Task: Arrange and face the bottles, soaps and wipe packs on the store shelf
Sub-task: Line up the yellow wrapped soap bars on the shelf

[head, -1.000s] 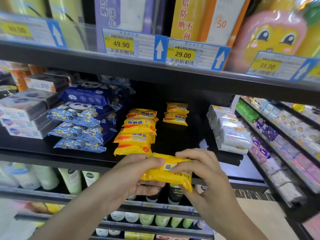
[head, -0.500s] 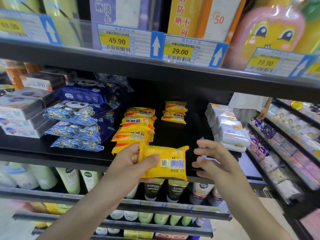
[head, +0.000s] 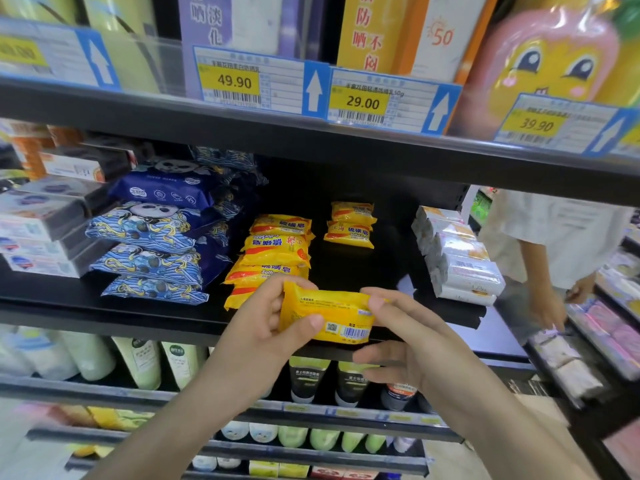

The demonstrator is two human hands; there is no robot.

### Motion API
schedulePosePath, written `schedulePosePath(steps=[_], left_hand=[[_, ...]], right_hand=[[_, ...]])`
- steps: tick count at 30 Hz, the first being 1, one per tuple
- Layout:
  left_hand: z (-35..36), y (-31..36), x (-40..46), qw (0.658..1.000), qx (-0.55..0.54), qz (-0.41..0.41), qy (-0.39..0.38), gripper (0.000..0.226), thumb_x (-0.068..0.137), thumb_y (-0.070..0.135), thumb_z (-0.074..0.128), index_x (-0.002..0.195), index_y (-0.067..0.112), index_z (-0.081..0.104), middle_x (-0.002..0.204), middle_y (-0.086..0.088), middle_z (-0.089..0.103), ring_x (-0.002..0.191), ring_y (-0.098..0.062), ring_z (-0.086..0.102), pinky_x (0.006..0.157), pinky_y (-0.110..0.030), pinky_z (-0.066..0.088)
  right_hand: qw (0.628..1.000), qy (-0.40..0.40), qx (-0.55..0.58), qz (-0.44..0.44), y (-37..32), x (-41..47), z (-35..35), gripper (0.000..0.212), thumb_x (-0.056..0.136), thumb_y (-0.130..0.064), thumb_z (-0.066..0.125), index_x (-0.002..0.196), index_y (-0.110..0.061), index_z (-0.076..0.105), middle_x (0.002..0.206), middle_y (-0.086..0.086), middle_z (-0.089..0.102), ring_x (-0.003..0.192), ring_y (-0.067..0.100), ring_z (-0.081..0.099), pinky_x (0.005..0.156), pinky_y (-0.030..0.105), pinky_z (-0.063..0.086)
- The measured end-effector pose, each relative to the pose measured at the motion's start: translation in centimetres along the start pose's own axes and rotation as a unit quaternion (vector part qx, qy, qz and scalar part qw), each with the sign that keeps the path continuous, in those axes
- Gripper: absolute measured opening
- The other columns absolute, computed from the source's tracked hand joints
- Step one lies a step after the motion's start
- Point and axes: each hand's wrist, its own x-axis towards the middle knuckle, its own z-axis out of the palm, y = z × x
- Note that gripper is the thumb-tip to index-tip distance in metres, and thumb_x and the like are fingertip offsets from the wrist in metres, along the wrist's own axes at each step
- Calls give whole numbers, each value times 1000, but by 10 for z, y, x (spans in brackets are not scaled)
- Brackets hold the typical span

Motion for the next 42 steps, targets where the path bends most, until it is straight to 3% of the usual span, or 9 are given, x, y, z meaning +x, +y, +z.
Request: schedulePosePath(steps=[7,10,13,19,26,29,34,38,42], left_hand=[[0,-1,-6,996,72,53,-20,28,93,24,70,119,32,62,109,2,70,107,-19,68,95,-39,56],[-1,0,-9,991,104,77,-23,28,95,20,69,117,36,63,117,8,69,116,-16,63,99,-40,51],[-3,-2,-9,987,122,101,-20,27,97,20,69,116,38,63,120,9,69,121,-18,60,102,-39,48],[-6,-4,-9,987,134,93,-9,34,93,21,72,118,43,64,125,12,68,125,-17,57,105,-44,46],[-9,-7,-11,983,163,72,45,52,88,20,78,125,52,59,132,26,62,127,-2,55,106,-35,44],[-14,-12,-11,978,174,75,85,57,90,14,76,124,55,57,130,30,61,124,3,55,102,-26,46],[-29,-22,-10,947,288,88,111,45,93,18,70,120,52,57,124,36,58,122,12,48,97,-10,40],[-39,-32,-4,878,455,122,79,45,91,25,71,129,44,57,125,28,55,119,-1,47,101,-24,42],[-42,-38,0,857,492,143,66,41,85,21,75,120,40,65,115,23,63,109,-8,52,92,-24,44]], right_hand=[[998,-21,39,41,-1,8,6,48,81,-55,70,115,-22,77,113,13,75,88,32,73,78,42,62],[997,-63,17,43,-2,12,3,43,85,-48,78,118,-21,76,111,10,75,91,29,72,80,38,60],[992,-114,2,47,-4,16,-1,41,83,-37,74,119,-20,75,112,9,74,92,27,70,82,35,60],[990,-131,-32,40,1,23,-5,32,83,-21,79,114,-17,73,113,8,74,98,31,73,88,36,59],[988,-80,-125,-49,0,25,0,31,86,-6,80,110,-23,71,117,1,71,104,35,71,95,48,59],[981,-57,-149,-107,-2,28,5,36,84,-4,81,106,-31,70,112,-7,71,103,29,70,88,42,60],[967,-9,-166,-191,-9,43,11,38,83,-10,83,109,-34,69,112,-11,71,98,12,71,79,28,58],[939,3,-225,-260,-26,75,21,42,85,-15,83,116,-36,65,122,-9,67,105,10,69,82,31,60],[919,9,-275,-282,-41,120,32,38,87,-23,81,117,-40,64,119,-10,66,106,11,66,85,34,60]])
